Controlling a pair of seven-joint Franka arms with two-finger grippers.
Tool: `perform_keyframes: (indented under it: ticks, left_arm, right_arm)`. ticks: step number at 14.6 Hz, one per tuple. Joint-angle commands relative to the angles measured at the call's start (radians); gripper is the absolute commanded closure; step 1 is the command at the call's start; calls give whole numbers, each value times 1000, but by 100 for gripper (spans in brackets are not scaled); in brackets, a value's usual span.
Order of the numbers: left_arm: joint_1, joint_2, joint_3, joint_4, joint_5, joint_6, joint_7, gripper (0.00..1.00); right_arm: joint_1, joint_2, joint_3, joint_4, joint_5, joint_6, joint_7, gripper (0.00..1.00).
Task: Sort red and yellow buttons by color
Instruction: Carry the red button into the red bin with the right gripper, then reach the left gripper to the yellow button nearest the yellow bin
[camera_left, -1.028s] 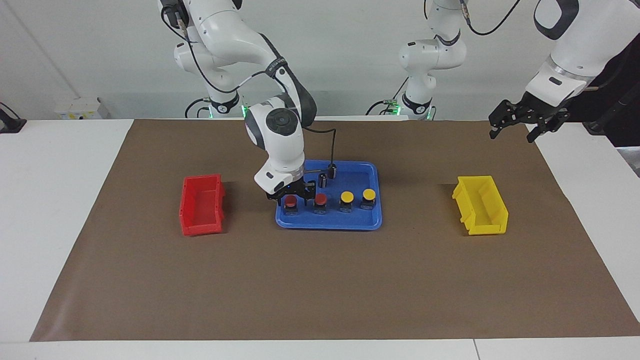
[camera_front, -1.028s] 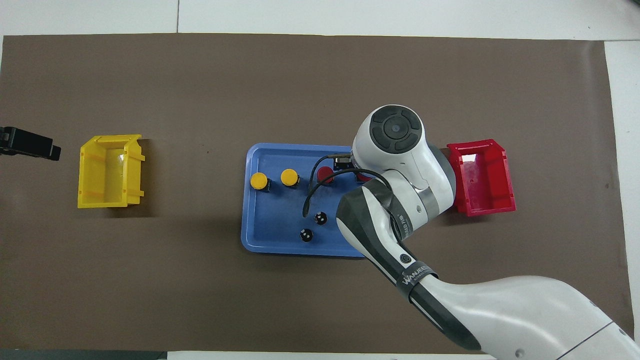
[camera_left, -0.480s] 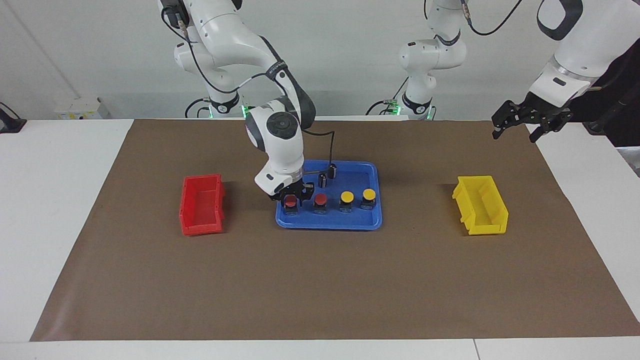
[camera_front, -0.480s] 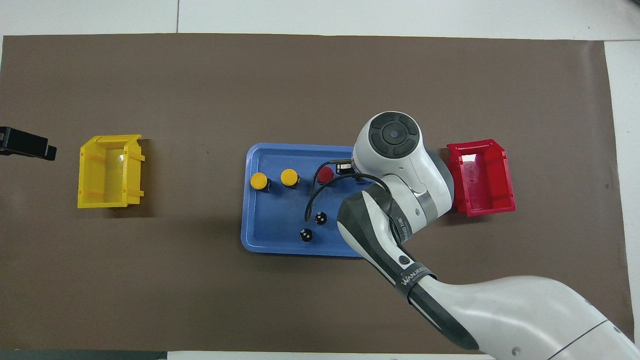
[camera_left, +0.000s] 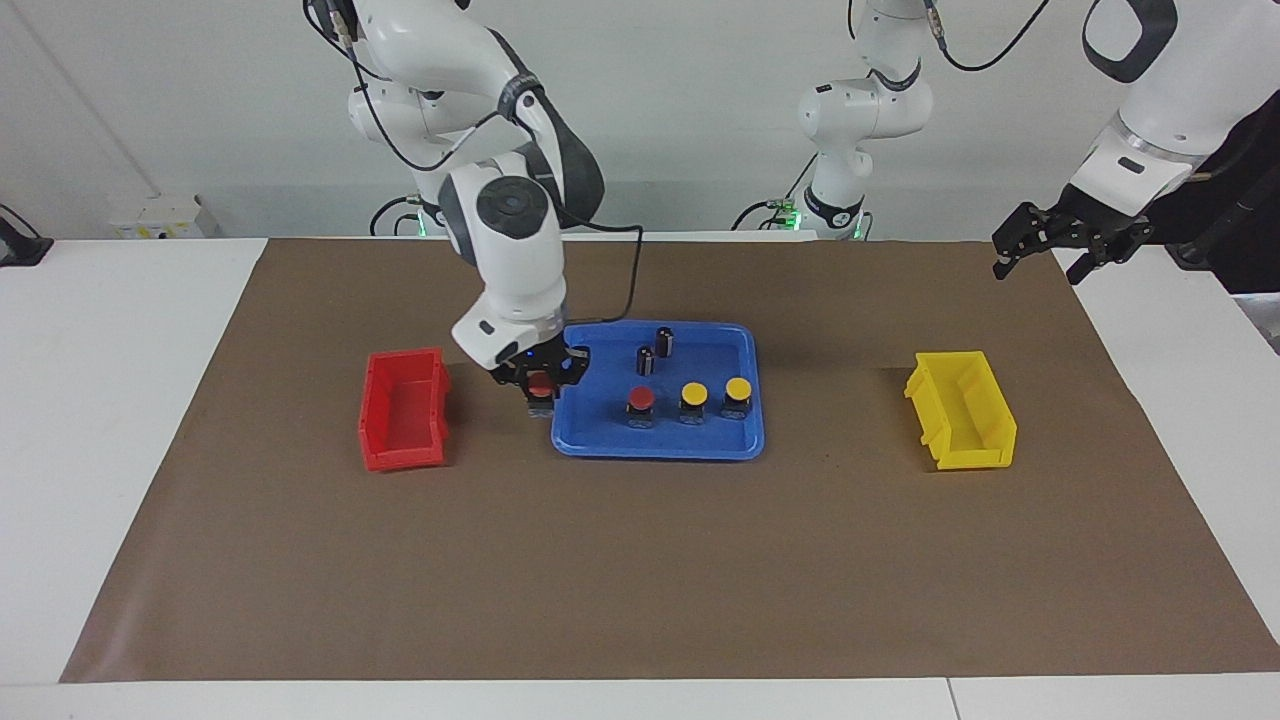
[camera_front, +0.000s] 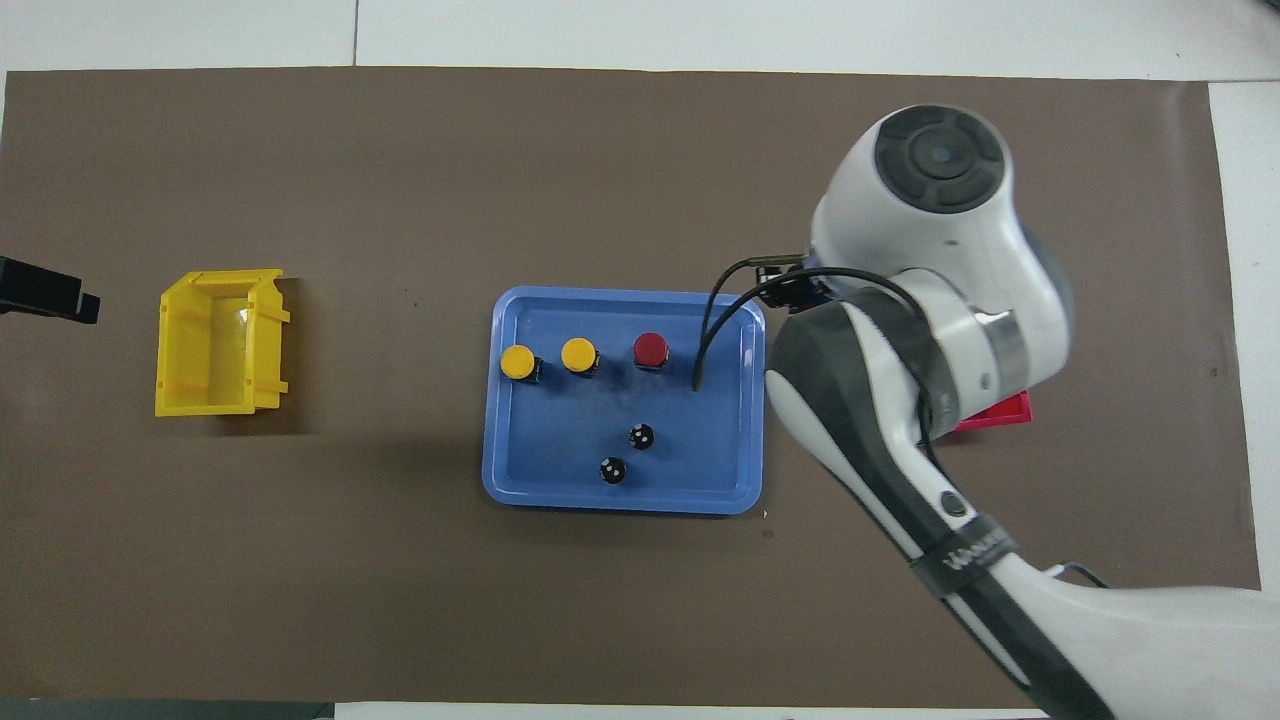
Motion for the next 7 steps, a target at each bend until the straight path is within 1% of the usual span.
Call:
perform_keyframes:
  ticks: [1, 2, 3, 4, 5, 6, 7]
  left_arm:
    - [-86, -85, -14, -182, 10, 176, -140, 0]
    - [-132, -99, -14, -254, 10, 264, -180, 0]
    - [-169, -94, -16, -284, 8, 301, -213, 0]
    - [-196, -78, -16, -290, -1, 311, -222, 0]
    - [-213, -60, -17, -294, -16, 315, -225, 1]
    - [-242, -48, -16, -301, -56, 338, -242, 1]
    - [-279, -28, -16, -321, -67, 384, -291, 2]
  right_arm:
    - [-142, -71, 12, -68, 42, -38, -192, 75]
    - [-177, -71, 12, -74, 50, -31, -217, 75]
    - [-208, -75, 13, -103, 51, -17, -238, 75]
    - [-226, -92, 12, -138, 56, 6, -272, 75]
    - [-245, -112, 12, -198, 62, 56, -304, 75]
    - [-268, -129, 12, -247, 74, 113, -327, 75]
    - [-280, -144, 12, -298, 92, 174, -352, 75]
